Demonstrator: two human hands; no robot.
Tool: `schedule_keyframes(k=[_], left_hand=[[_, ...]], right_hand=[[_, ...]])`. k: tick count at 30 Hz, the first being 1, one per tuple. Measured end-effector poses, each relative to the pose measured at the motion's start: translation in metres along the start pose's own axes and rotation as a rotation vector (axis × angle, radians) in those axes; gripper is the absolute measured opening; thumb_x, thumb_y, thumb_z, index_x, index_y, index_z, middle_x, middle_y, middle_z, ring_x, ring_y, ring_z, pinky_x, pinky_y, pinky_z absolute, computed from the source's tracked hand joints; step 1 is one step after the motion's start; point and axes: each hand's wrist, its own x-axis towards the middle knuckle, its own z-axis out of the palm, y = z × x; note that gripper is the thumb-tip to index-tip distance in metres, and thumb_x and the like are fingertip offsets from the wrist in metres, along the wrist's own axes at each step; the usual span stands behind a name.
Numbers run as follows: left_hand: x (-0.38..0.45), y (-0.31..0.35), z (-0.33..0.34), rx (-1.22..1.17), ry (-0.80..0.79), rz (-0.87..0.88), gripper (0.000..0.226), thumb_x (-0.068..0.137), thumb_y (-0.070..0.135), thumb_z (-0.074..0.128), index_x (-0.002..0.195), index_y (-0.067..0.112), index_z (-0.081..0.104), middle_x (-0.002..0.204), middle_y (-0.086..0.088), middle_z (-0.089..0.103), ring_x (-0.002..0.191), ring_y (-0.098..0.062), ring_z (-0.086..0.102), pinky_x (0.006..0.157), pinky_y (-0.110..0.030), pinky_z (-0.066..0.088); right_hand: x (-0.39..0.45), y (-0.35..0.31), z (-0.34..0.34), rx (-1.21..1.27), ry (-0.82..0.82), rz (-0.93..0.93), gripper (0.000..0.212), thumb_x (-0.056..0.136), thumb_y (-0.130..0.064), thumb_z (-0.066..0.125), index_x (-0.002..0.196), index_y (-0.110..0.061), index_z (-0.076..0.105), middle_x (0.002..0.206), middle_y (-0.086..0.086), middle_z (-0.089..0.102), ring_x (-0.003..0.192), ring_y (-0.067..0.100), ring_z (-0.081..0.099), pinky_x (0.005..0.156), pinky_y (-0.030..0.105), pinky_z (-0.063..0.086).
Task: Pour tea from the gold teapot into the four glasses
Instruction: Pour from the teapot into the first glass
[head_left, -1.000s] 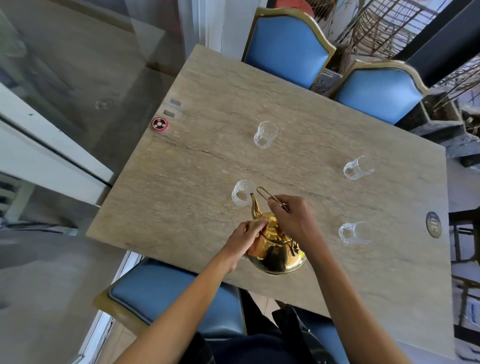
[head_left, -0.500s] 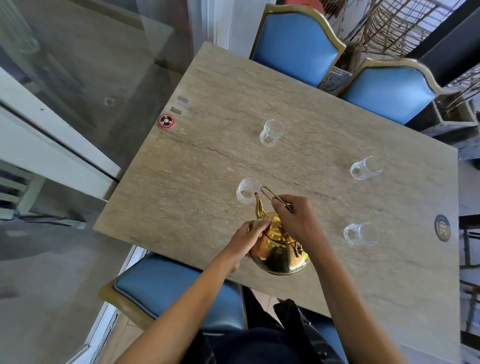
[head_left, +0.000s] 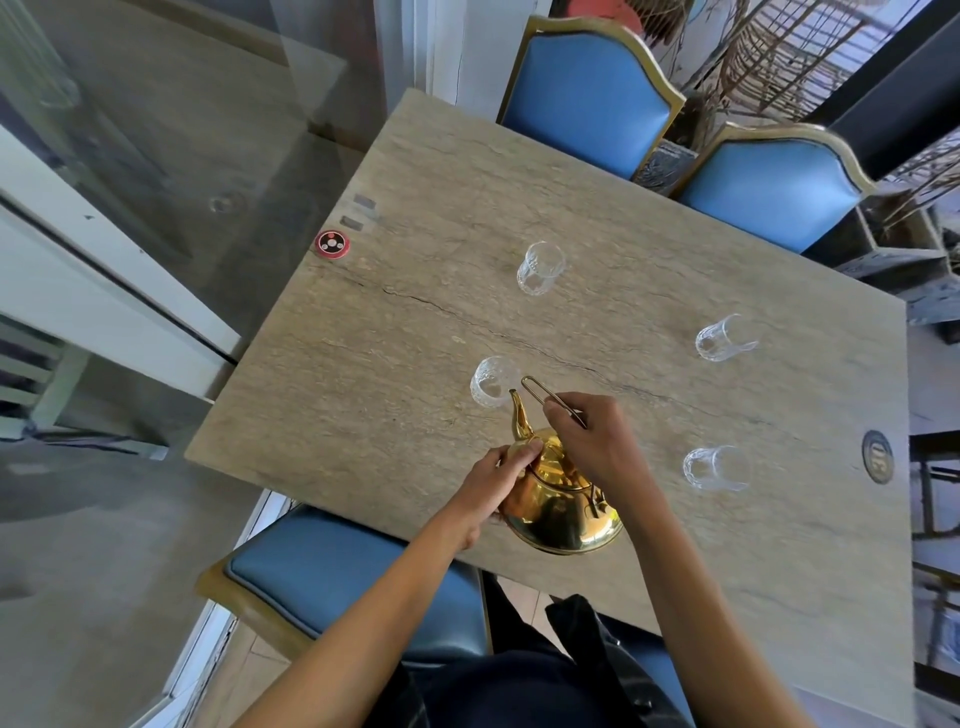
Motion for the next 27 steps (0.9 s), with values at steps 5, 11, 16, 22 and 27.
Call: schedule_keyframes(k=[5, 11, 16, 22, 27], left_hand=[[0.000, 0.001, 0.001, -0.010, -0.004, 0.000, 0.085, 0.084, 0.080, 0.064, 0.149, 0.027, 0.051, 0.136, -0.005, 0.068, 0.123, -0.027, 0.065, 0.075, -0.036, 0.055], [0.000, -0.001, 0.002, -0.010, -0.012, 0.000, 0.085, 0.083, 0.080, 0.065, 0.148, 0.027, 0.052, 0.134, -0.005, 0.068, 0.121, -0.027, 0.066, 0.082, -0.041, 0.058], [-0.003, -0.001, 0.004, -0.010, -0.015, 0.004, 0.082, 0.085, 0.079, 0.064, 0.148, 0.027, 0.052, 0.135, -0.005, 0.068, 0.121, -0.026, 0.066, 0.078, -0.039, 0.057], [-0.006, 0.000, 0.008, 0.002, -0.014, -0.001, 0.081, 0.087, 0.078, 0.062, 0.149, 0.026, 0.051, 0.137, -0.006, 0.068, 0.122, -0.028, 0.066, 0.075, -0.036, 0.056], [-0.006, -0.001, 0.010, -0.003, -0.021, 0.001, 0.082, 0.089, 0.077, 0.061, 0.152, 0.026, 0.049, 0.142, -0.008, 0.065, 0.126, -0.029, 0.063, 0.072, -0.034, 0.055]], right_hand=[[-0.002, -0.004, -0.002, -0.006, -0.001, -0.010, 0.029, 0.103, -0.025, 0.058, 0.116, -0.007, 0.076, 0.092, 0.016, 0.078, 0.076, 0.038, 0.071, 0.069, 0.054, 0.057], [-0.006, -0.006, -0.005, -0.009, -0.002, -0.012, 0.031, 0.104, -0.025, 0.057, 0.122, -0.008, 0.075, 0.091, 0.006, 0.077, 0.078, 0.033, 0.072, 0.074, 0.051, 0.058], [-0.009, -0.006, -0.007, -0.004, 0.004, -0.007, 0.031, 0.104, -0.025, 0.057, 0.122, -0.008, 0.075, 0.093, 0.005, 0.077, 0.081, 0.032, 0.073, 0.076, 0.052, 0.059], [-0.010, -0.003, -0.009, -0.011, 0.012, 0.008, 0.033, 0.103, -0.028, 0.057, 0.125, -0.009, 0.074, 0.095, 0.005, 0.078, 0.079, 0.026, 0.073, 0.076, 0.048, 0.060], [-0.011, -0.004, -0.012, -0.019, 0.014, 0.000, 0.033, 0.103, -0.028, 0.057, 0.126, -0.010, 0.074, 0.096, 0.005, 0.078, 0.081, 0.027, 0.074, 0.076, 0.049, 0.060]])
